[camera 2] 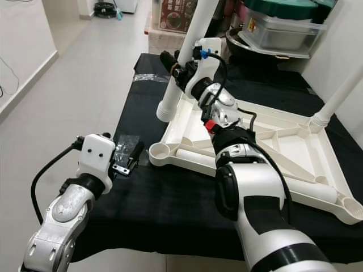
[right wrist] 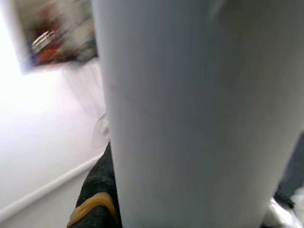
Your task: Building children table
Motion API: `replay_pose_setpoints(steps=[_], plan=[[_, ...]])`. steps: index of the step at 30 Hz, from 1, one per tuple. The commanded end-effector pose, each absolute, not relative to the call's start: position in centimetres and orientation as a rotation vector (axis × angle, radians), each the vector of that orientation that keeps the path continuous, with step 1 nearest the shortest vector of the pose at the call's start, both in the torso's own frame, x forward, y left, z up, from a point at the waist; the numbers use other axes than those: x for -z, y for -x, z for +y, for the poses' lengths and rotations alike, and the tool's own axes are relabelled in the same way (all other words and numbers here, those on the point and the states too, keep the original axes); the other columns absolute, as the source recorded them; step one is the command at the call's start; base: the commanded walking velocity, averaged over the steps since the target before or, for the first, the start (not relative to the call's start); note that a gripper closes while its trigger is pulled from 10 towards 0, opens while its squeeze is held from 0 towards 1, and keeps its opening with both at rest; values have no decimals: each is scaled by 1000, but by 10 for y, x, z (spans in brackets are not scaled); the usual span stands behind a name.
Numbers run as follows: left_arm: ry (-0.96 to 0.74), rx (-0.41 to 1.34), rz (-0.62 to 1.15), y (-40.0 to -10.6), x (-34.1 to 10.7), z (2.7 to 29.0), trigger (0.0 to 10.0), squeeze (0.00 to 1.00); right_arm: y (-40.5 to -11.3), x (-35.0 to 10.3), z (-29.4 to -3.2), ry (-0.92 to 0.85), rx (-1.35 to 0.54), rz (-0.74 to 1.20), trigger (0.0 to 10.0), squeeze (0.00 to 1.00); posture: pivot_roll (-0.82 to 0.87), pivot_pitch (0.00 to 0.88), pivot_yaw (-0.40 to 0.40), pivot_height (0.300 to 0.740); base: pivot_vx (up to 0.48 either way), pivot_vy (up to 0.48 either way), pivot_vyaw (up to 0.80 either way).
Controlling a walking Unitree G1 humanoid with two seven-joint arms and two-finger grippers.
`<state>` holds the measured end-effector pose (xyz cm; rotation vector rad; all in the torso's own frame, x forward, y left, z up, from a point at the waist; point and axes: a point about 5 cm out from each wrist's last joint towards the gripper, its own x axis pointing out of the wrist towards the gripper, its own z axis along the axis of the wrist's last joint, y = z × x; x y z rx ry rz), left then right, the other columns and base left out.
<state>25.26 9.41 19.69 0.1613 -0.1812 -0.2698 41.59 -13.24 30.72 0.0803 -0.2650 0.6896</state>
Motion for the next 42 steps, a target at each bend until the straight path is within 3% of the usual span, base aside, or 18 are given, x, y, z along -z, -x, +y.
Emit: replay_pose_setpoints(steps=[1,4,9,20,29,42], plan=[[-151,294,-172,-250,-196,89,10000,0,-415,-312,-131,-51,-733,-257,10000,0,82,185,-136,740,0,0,0],[-79,370,-149,-232,-194,78,10000,0,-405,-316,-146,-44,-976,-222,10000,0,89,202,-146,740,0,0,0],[-34,485,-109,-213,-187,65,10000,0,-399,-322,-154,-91,-1079,-258,10000,0,98,219,-149,740,0,0,0],[-33,478,-79,-199,-185,63,10000,0,-388,-316,-136,-97,-1346,-286,10000,0,108,231,-151,740,0,0,0],[-35,467,-87,-198,-189,62,10000,0,-387,-300,-124,-23,-1387,-229,10000,0,121,236,-157,740,0,0,0],[-44,460,-75,-196,-188,63,10000,0,-390,-298,-132,59,-1304,-242,10000,0,118,259,-156,740,0,0,0]])
